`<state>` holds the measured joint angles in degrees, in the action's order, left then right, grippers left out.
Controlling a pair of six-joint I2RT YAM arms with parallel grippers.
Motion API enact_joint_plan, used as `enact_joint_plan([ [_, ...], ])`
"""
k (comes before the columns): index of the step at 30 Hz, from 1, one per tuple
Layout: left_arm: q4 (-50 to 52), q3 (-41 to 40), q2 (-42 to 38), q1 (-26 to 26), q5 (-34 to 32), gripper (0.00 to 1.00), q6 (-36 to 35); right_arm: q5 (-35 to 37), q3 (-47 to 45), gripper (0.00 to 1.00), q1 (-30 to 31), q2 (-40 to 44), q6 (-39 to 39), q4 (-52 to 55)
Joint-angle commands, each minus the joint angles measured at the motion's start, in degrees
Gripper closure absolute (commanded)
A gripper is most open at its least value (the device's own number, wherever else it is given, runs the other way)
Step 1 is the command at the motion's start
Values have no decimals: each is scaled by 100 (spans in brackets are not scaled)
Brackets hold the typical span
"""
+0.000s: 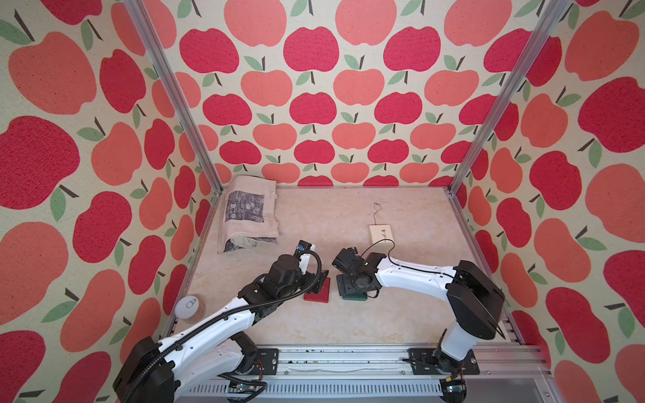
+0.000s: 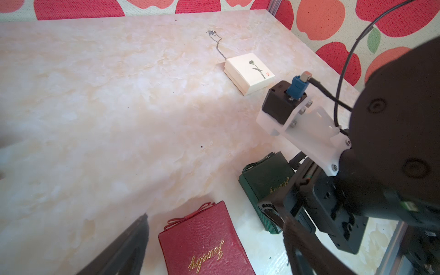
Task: Take the necklace out of the lift-off lid jewelry box
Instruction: Pick up the jewelry box from the center of the board.
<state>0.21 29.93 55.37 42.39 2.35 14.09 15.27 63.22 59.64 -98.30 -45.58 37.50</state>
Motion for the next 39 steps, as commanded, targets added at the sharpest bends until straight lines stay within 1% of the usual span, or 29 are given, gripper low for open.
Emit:
enact_joint_plan([
  [1,-59,-31,-13,-38,-6,10,37,-66,153,7,48,-119,73,79],
  [8,-146,-62,-18,-37,-42,8,24,-58,152,10,7,-111,141,92],
  [12,-336,-84,-18,-37,-41,5,-84,-212,-45,13,-215,72,288,-51],
  [16,-656,-76,71,-40,-29,0,-289,-418,-174,14,-541,444,720,-125],
  [19,-1080,-99,193,-97,57,1,-497,-579,-144,14,-885,790,1216,31],
  [21,-1401,-135,282,-147,193,1,-639,-737,-135,14,-1139,1047,1551,128],
  [25,-2149,-292,561,-222,556,1,-923,-1316,-16,14,-1710,1598,2308,388],
  [27,-2523,-387,676,-216,845,1,-1119,-1555,83,14,-1922,1836,2630,513],
  [29,-2832,-427,1032,-218,1220,1,-1350,-1839,212,14,-2089,2020,2973,668],
  [32,-3131,-381,1378,-200,1642,1,-1626,-2137,444,14,-2195,2137,3275,934],
  [35,-3220,-239,1652,-135,2063,1,-1926,-2369,595,14,-2209,2185,3398,1073],
  [39,-3326,-9,1992,53,2325,1,-2305,-2516,631,14,-2203,2286,3403,1118],
])
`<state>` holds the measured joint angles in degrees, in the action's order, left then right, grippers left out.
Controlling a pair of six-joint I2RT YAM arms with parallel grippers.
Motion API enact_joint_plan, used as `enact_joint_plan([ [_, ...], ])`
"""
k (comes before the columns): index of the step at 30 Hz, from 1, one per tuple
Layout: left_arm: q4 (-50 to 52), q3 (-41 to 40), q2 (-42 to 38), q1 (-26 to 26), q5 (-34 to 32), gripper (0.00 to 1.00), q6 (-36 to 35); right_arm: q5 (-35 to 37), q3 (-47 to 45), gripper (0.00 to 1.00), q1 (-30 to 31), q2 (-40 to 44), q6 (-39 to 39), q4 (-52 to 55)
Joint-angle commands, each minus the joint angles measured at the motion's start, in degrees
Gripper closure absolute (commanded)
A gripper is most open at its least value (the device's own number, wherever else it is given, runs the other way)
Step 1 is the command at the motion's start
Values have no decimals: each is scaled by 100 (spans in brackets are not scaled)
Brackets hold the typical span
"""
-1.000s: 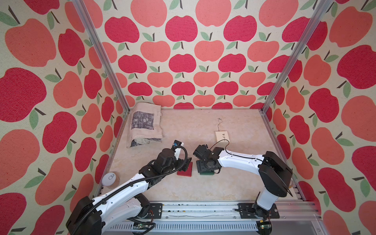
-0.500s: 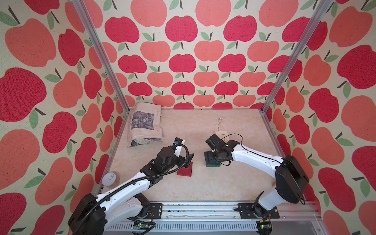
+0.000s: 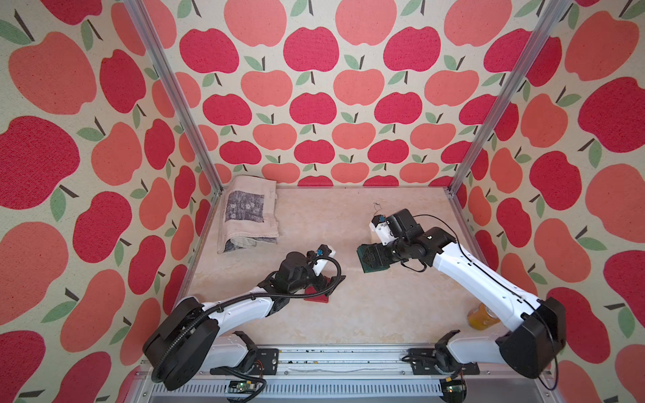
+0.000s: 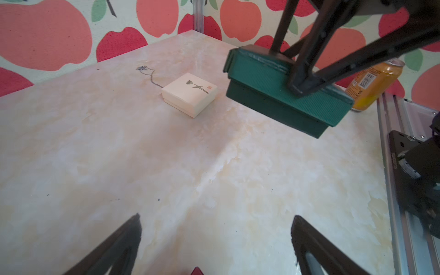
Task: Take the necklace out of the lift-off lid jewelry box
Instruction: Pick up the jewelry box from the center of the board, then open the lid on the jewelry box.
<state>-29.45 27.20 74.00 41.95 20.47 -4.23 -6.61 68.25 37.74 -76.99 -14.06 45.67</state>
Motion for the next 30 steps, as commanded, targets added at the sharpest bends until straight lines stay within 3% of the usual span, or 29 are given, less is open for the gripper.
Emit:
enact_joint_plan([
  [1,-311,347,202,148,573,1,-544,-375,101,14,-15,183,246,294],
  [11,-356,809,722,457,748,1,-716,-578,-59,14,-2,321,140,140],
  [30,-447,949,833,692,220,1,-913,-629,-158,15,215,123,117,10],
])
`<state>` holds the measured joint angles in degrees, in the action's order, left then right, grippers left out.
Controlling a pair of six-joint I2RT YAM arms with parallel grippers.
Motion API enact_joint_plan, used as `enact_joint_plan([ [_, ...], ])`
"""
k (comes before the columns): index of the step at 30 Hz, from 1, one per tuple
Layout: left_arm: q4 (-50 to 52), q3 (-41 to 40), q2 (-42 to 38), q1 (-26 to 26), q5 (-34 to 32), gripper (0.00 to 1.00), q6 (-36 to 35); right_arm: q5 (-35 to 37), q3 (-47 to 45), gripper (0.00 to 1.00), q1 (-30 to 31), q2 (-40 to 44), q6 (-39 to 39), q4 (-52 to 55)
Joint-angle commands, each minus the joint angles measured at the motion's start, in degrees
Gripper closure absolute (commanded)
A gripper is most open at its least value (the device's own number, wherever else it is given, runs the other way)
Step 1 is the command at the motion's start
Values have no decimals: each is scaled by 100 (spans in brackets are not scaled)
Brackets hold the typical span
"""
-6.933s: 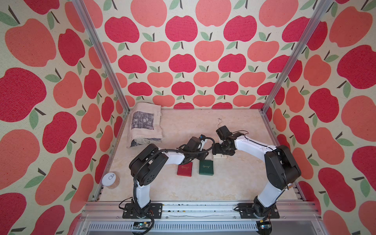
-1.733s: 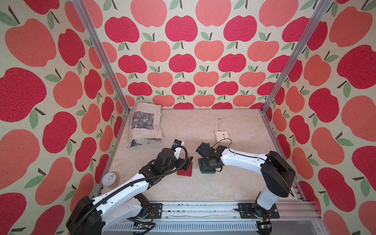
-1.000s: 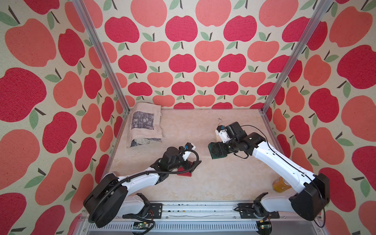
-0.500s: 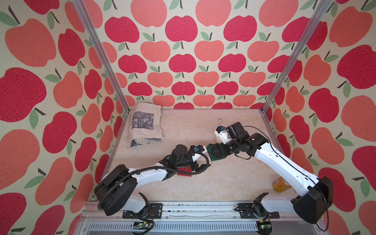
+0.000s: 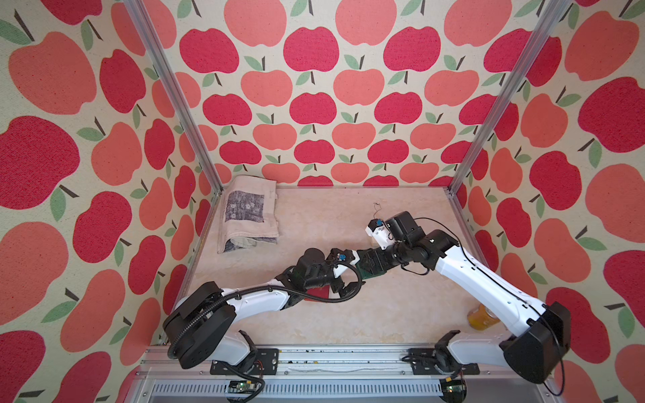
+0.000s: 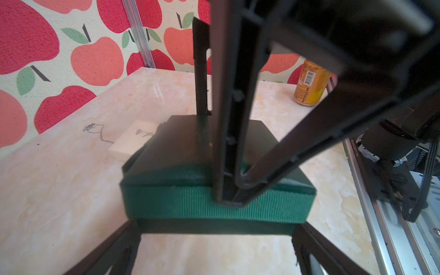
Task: Take the necklace out of the lift-off lid jewelry box
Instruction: Open the lid on the jewelry box.
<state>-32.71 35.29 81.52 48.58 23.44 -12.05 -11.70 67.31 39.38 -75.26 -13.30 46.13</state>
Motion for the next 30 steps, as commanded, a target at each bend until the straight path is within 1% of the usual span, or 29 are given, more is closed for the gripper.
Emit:
enact_joint_plan([
  [1,-122,154,92,29,-66,1,-131,-130,-60,15,56,-63,38,-35],
  [7,-79,187,125,39,4,1,-148,-134,-29,15,99,-127,30,-40],
  [17,159,268,148,47,156,18,-227,-204,-24,15,114,-164,36,-66],
  [19,195,281,158,47,195,25,-236,-292,-9,15,110,-156,35,-84],
  [21,204,278,163,47,222,27,-236,-457,20,15,83,-146,44,-97],
  [27,281,257,301,51,260,30,-280,-918,369,14,-189,-16,239,214],
  [30,191,191,383,46,296,30,-230,-983,500,14,-264,42,292,357],
])
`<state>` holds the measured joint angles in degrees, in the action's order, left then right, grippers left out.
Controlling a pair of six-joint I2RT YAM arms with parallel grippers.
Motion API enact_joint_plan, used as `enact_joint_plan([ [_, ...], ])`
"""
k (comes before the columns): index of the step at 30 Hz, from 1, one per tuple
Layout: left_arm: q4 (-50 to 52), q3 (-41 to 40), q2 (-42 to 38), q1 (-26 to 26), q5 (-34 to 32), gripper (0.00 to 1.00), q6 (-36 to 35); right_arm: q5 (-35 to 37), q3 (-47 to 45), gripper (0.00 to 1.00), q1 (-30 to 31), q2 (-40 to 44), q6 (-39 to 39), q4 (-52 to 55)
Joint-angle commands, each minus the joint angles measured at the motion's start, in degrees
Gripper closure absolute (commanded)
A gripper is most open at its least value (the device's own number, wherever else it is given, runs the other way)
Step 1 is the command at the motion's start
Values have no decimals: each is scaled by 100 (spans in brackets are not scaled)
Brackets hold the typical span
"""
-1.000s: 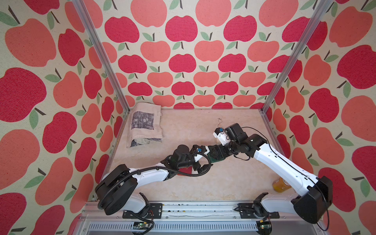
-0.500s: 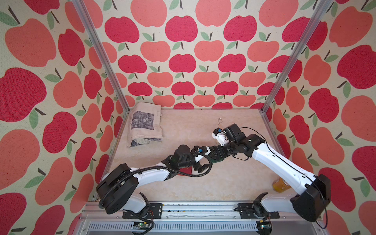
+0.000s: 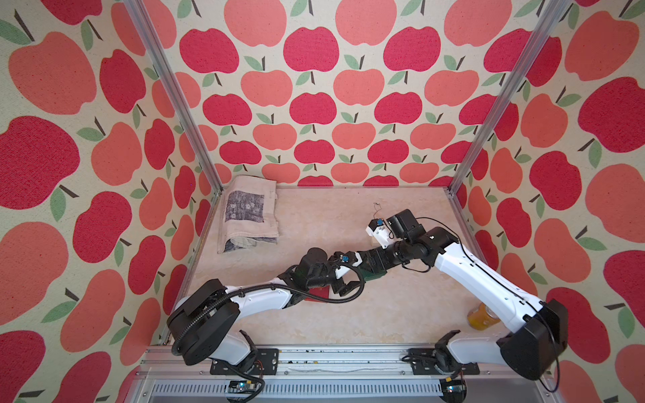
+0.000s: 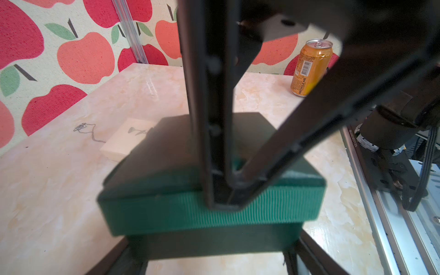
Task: Take the necklace out of the lift-off lid jewelry box
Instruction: Open the lid on the jewelry box, then place the lid at the center of the board.
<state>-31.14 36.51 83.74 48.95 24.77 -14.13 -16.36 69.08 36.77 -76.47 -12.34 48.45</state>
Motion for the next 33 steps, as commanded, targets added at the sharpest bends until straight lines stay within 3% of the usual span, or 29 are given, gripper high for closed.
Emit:
enact_joint_plan([
  [1,17,51,180,9,176,30,-4,-484,351,14,-18,151,223,190],
  [6,-85,-89,166,10,138,30,84,-18,114,14,-297,278,130,227],
  [15,-123,-324,151,9,41,30,181,809,-1388,14,-1121,438,-465,-627],
  [25,-285,-434,230,6,-20,29,305,1475,-2396,14,-1173,-439,-1103,-1612],
  [33,-184,-417,182,-4,-36,29,268,1823,-2287,5,-1107,-361,-1074,-1403],
])
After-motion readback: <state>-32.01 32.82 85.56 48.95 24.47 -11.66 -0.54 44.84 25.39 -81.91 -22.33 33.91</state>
